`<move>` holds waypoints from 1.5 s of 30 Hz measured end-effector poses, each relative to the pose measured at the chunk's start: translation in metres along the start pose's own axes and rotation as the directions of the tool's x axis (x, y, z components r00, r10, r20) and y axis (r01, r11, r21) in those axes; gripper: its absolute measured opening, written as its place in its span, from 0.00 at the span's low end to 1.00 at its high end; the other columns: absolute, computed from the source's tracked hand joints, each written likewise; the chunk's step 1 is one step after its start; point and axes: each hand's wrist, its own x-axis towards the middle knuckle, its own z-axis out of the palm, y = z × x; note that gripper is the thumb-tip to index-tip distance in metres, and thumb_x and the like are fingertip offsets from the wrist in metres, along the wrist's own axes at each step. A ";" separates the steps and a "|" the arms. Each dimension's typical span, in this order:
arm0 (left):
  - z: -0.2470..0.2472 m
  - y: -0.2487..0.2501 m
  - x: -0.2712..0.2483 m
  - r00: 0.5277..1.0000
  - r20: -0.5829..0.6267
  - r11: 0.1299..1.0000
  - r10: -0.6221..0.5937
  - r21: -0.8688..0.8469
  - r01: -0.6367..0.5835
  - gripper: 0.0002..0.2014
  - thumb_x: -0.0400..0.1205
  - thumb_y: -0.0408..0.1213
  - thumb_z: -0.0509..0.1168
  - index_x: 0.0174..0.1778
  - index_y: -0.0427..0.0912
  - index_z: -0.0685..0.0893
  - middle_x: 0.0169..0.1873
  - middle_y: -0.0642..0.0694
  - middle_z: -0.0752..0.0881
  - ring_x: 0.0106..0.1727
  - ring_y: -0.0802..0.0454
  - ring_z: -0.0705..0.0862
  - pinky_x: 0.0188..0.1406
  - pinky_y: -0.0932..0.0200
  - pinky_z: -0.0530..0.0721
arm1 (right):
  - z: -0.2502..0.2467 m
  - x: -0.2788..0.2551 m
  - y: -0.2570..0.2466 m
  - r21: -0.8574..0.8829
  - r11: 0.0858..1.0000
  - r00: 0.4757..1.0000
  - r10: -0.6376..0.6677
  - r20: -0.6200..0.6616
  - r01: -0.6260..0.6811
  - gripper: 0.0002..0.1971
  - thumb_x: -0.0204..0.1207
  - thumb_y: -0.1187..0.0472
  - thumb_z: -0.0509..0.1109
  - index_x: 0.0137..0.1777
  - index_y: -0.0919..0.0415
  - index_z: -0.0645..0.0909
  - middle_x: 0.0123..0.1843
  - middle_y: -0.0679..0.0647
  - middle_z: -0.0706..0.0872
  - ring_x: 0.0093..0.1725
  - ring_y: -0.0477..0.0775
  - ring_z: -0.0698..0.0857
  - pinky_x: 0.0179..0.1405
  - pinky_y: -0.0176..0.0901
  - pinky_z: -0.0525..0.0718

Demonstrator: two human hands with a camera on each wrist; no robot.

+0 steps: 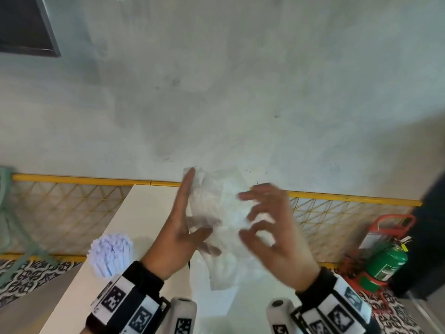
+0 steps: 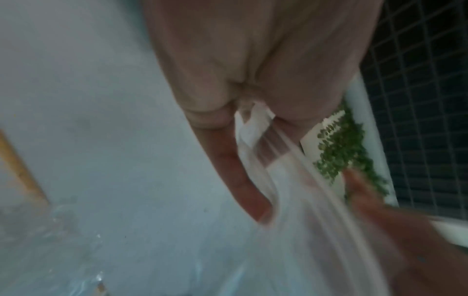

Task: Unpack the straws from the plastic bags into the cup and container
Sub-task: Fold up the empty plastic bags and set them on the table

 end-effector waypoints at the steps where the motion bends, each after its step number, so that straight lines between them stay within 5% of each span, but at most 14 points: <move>1: -0.001 0.004 -0.003 1.000 0.024 0.997 -0.005 -0.073 0.007 0.55 0.76 0.12 0.65 0.75 0.81 0.54 0.79 0.67 0.61 0.55 0.35 0.88 0.32 0.36 0.89 | -0.007 0.001 0.008 -0.029 0.997 0.989 0.067 -0.129 -0.072 0.35 0.67 0.60 0.80 0.71 0.45 0.68 0.68 0.41 0.76 0.54 0.51 0.81 0.44 0.48 0.85; 3: -0.002 0.008 -0.007 0.998 0.063 0.993 0.028 -0.120 -0.020 0.57 0.74 0.14 0.66 0.72 0.85 0.52 0.76 0.55 0.72 0.52 0.30 0.88 0.29 0.32 0.87 | -0.016 0.003 0.021 0.017 0.957 0.942 0.289 -0.168 -0.290 0.40 0.62 0.47 0.82 0.73 0.43 0.67 0.66 0.43 0.78 0.62 0.49 0.81 0.54 0.44 0.84; 5: -0.004 0.005 -0.006 0.996 0.093 0.987 0.015 -0.160 0.000 0.56 0.73 0.16 0.66 0.72 0.85 0.52 0.71 0.50 0.80 0.51 0.30 0.89 0.27 0.34 0.87 | -0.020 0.004 0.031 0.316 0.820 0.877 0.470 0.102 -0.477 0.37 0.68 0.55 0.82 0.76 0.48 0.70 0.66 0.48 0.85 0.65 0.53 0.85 0.60 0.49 0.85; 7: -0.004 0.001 -0.003 0.993 0.110 0.984 -0.037 -0.167 0.056 0.48 0.75 0.14 0.63 0.73 0.75 0.64 0.64 0.47 0.86 0.48 0.36 0.90 0.26 0.41 0.88 | -0.023 0.004 0.030 0.475 0.705 0.850 0.434 0.298 -0.527 0.22 0.71 0.69 0.77 0.65 0.56 0.81 0.59 0.59 0.89 0.58 0.61 0.88 0.56 0.55 0.86; 10: -0.008 0.003 -0.001 0.998 0.060 0.999 -0.017 -0.031 0.019 0.29 0.77 0.13 0.61 0.51 0.56 0.91 0.48 0.51 0.91 0.44 0.51 0.90 0.27 0.55 0.87 | -0.028 0.001 0.031 0.482 0.723 0.865 0.356 0.354 -0.495 0.20 0.61 0.75 0.78 0.52 0.58 0.87 0.48 0.60 0.87 0.48 0.60 0.87 0.48 0.55 0.87; 12: -0.012 0.001 -0.003 0.992 0.122 0.998 0.013 0.053 -0.019 0.26 0.75 0.11 0.61 0.41 0.50 0.93 0.55 0.50 0.88 0.53 0.50 0.88 0.43 0.54 0.87 | -0.033 0.004 0.034 0.453 0.793 0.902 0.272 0.335 -0.408 0.20 0.60 0.79 0.76 0.46 0.55 0.91 0.49 0.57 0.86 0.47 0.58 0.86 0.47 0.53 0.85; 15: -0.020 -0.003 -0.004 0.947 0.284 0.979 -0.150 -0.095 0.183 0.22 0.68 0.25 0.64 0.56 0.43 0.90 0.70 0.47 0.78 0.63 0.39 0.82 0.53 0.44 0.81 | -0.040 0.013 0.037 0.426 0.861 0.933 0.138 0.333 -0.279 0.18 0.64 0.82 0.73 0.30 0.56 0.90 0.50 0.59 0.80 0.43 0.59 0.82 0.46 0.48 0.79; 19: -0.018 0.000 0.002 0.812 0.431 0.816 -0.394 -0.243 0.524 0.35 0.69 0.50 0.75 0.70 0.40 0.77 0.65 0.38 0.79 0.59 0.35 0.79 0.50 0.44 0.82 | -0.043 0.031 0.036 0.288 0.935 0.919 0.085 0.385 -0.207 0.30 0.62 0.97 0.59 0.21 0.62 0.84 0.48 0.60 0.77 0.43 0.54 0.78 0.47 0.41 0.75; 24: 0.015 0.003 0.011 0.797 0.371 0.863 -0.477 0.366 0.347 0.02 0.77 0.37 0.73 0.43 0.44 0.89 0.38 0.50 0.89 0.42 0.56 0.86 0.42 0.63 0.81 | -0.025 0.043 0.025 0.177 0.977 0.914 0.036 0.405 -0.116 0.12 0.65 0.77 0.72 0.38 0.60 0.89 0.50 0.58 0.83 0.46 0.54 0.83 0.53 0.46 0.77; 27: 0.009 -0.005 0.011 0.885 0.253 0.895 -0.391 0.330 0.301 0.08 0.73 0.32 0.76 0.37 0.32 0.85 0.32 0.50 0.83 0.35 0.56 0.81 0.36 0.60 0.77 | -0.033 0.036 0.041 0.306 0.916 0.953 0.190 0.235 -0.258 0.22 0.72 0.68 0.77 0.66 0.60 0.82 0.63 0.59 0.83 0.56 0.56 0.84 0.56 0.46 0.81; 31: 0.013 -0.009 0.004 0.976 0.038 0.971 -0.214 0.121 0.208 0.10 0.71 0.35 0.76 0.43 0.33 0.86 0.38 0.43 0.89 0.40 0.51 0.86 0.41 0.56 0.84 | -0.028 0.006 0.057 0.566 0.608 0.830 0.375 0.413 -0.556 0.51 0.58 0.38 0.84 0.79 0.57 0.68 0.71 0.60 0.80 0.67 0.61 0.81 0.62 0.59 0.80; 36: 0.023 -0.027 0.006 0.976 -0.106 0.953 -0.188 0.221 0.207 0.09 0.74 0.44 0.74 0.44 0.42 0.88 0.42 0.40 0.91 0.47 0.39 0.90 0.52 0.35 0.85 | 0.000 -0.002 0.054 0.685 0.578 0.881 0.424 0.212 -0.443 0.28 0.72 0.68 0.76 0.73 0.64 0.77 0.64 0.69 0.85 0.62 0.69 0.85 0.56 0.58 0.85; 41: 0.020 -0.029 0.005 0.943 -0.055 0.934 -0.328 0.133 0.332 0.13 0.76 0.44 0.67 0.50 0.41 0.90 0.46 0.41 0.92 0.48 0.44 0.91 0.53 0.41 0.86 | 0.004 -0.001 0.059 0.412 0.888 0.978 0.206 0.039 -0.203 0.23 0.63 0.79 0.70 0.51 0.53 0.90 0.49 0.54 0.87 0.51 0.58 0.86 0.49 0.52 0.84; 45: 0.001 -0.027 0.005 0.887 0.116 0.878 -0.447 -0.133 0.460 0.20 0.74 0.40 0.65 0.60 0.36 0.86 0.53 0.39 0.89 0.52 0.44 0.87 0.44 0.54 0.85 | 0.007 0.000 0.060 -0.021 1.000 0.985 -0.019 0.170 0.023 0.36 0.53 0.92 0.58 0.43 0.53 0.92 0.43 0.42 0.72 0.42 0.48 0.76 0.38 0.37 0.73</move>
